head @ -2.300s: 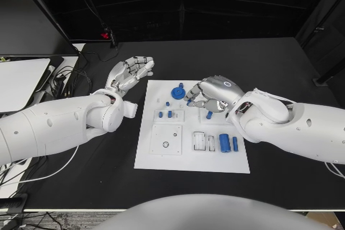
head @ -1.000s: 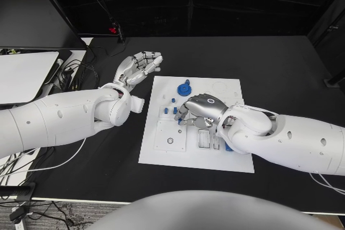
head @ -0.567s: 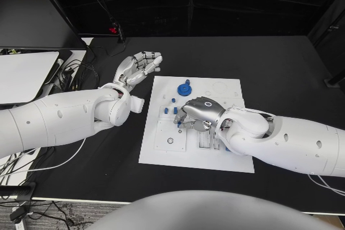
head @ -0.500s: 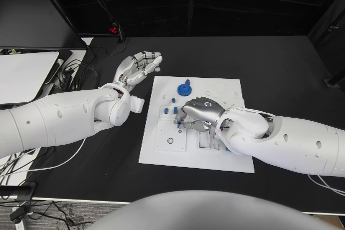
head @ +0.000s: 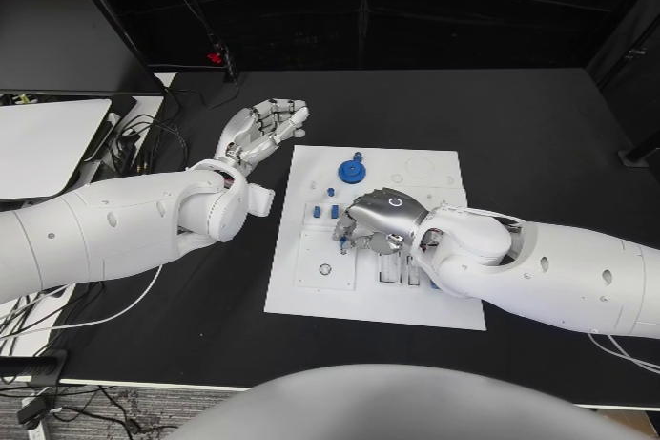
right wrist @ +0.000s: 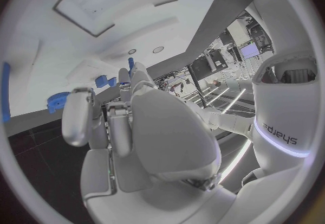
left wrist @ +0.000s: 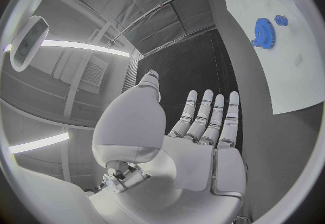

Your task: Assemble the parts on the task board

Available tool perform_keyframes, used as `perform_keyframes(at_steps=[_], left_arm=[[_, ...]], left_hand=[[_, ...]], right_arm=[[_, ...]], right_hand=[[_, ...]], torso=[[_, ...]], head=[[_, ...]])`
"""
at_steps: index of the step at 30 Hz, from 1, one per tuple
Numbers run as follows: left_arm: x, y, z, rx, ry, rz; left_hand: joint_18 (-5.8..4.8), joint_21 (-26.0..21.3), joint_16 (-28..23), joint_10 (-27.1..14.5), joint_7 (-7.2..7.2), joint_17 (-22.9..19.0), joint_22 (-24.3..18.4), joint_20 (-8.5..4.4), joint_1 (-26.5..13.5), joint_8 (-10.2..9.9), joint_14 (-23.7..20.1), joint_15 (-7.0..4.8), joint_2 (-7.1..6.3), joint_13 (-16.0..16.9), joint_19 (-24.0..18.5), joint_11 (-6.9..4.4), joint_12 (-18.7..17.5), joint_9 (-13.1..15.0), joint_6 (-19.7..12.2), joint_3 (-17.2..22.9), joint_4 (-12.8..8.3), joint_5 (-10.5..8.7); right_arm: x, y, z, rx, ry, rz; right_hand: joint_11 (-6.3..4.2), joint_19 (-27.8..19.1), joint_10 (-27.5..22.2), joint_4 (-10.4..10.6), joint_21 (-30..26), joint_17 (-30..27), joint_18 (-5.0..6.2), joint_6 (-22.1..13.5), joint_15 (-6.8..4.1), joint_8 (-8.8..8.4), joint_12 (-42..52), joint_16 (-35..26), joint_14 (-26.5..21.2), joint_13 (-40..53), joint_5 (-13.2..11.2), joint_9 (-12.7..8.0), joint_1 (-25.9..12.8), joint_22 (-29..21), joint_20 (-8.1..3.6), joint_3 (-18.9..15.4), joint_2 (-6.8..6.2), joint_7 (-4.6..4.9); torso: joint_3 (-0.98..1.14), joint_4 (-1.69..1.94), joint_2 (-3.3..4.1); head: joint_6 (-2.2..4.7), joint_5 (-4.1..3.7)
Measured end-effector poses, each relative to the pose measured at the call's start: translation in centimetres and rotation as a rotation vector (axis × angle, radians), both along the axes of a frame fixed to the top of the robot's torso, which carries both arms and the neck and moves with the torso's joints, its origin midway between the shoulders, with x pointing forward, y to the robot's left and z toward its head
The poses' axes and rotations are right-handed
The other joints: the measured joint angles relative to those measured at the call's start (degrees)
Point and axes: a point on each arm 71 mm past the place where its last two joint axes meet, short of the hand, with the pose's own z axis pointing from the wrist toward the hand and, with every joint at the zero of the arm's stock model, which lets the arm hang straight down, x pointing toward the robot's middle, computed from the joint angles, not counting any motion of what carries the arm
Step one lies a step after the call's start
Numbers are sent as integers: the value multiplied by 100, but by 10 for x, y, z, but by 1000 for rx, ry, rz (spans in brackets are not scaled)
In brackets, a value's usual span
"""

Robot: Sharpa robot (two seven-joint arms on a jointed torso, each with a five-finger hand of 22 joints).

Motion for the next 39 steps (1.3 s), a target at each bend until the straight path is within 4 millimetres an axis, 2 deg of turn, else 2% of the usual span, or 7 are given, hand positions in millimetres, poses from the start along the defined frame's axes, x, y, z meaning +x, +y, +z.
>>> perform_keyframes(at_steps=[11,14,39], left_arm=[[0,0,0,0,0,0],[0,0,0,0,0,1],[0,0,0,1,0,1]], left_hand=[[0,0,4,0,0,-2,-1,0,-3,17,-3,-3,3,-4,0,0,9,-1,0,0,0,0],[0,0,43,0,0,-23,-7,0,-7,37,-20,-20,53,-12,0,0,37,-8,0,0,0,0],[0,0,43,0,0,-23,-7,0,-7,37,-19,-20,53,-11,0,0,37,-7,0,0,0,0]], right_arm=[[0,0,-1,-13,6,5],[0,0,-1,-14,6,6],[-1,0,-2,-21,11,11]], right_hand=[[0,0,0,-14,0,0,0,-3,0,0,0,0,0,0,0,-3,0,0,0,14,0,-3],[0,0,0,-14,-24,0,0,-4,0,-1,0,0,0,0,0,-5,0,-1,0,14,0,-3],[0,0,0,-14,-23,0,0,-5,0,-1,0,0,0,-1,0,-4,0,-1,0,13,0,-4]], torso=[[3,1,0],[3,1,-1],[2,1,-1]], head=[[0,-7],[0,-8],[0,-25]])
